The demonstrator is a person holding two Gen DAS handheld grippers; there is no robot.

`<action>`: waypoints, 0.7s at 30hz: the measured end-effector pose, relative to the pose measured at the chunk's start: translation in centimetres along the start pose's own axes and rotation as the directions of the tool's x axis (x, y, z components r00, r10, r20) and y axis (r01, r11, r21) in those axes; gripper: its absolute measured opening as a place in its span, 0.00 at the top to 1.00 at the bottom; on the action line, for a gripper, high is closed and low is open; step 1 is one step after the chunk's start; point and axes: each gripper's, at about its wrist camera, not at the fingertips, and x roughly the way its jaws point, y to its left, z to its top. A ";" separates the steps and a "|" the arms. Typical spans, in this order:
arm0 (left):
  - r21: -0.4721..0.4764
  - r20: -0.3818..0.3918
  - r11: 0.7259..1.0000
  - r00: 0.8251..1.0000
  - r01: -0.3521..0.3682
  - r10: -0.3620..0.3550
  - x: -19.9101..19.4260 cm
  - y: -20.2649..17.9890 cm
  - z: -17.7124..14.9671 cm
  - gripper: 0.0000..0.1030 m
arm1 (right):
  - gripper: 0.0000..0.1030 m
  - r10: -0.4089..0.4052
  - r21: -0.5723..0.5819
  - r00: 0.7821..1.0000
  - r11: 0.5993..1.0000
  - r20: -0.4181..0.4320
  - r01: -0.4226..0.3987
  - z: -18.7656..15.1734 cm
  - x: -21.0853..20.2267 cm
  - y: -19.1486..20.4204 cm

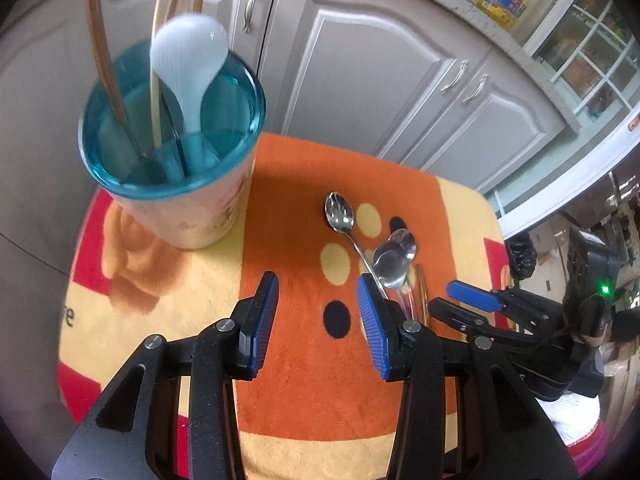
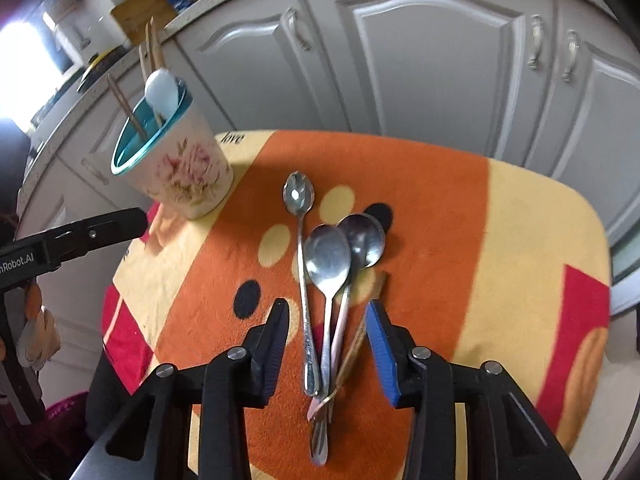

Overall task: Organize utensils
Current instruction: 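Withdraw both open grippers from the cup toward the metal spoons, then grasp a metal spoon with the left gripper while the right gripper grasps another metal spoon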

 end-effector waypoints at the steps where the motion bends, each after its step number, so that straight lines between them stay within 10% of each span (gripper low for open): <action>1: -0.005 -0.008 1.000 1.000 0.007 -0.007 0.5 0.0 0.0 0.61 | 0.65 -0.001 -0.005 1.000 1.000 -0.008 0.001 0.1 0.5 0.0; 21: -0.082 -0.018 0.996 1.000 -0.025 0.024 8.8 -0.9 2.7 0.61 | 0.72 0.144 -0.100 0.987 0.983 -0.069 -0.151 3.6 5.4 -2.5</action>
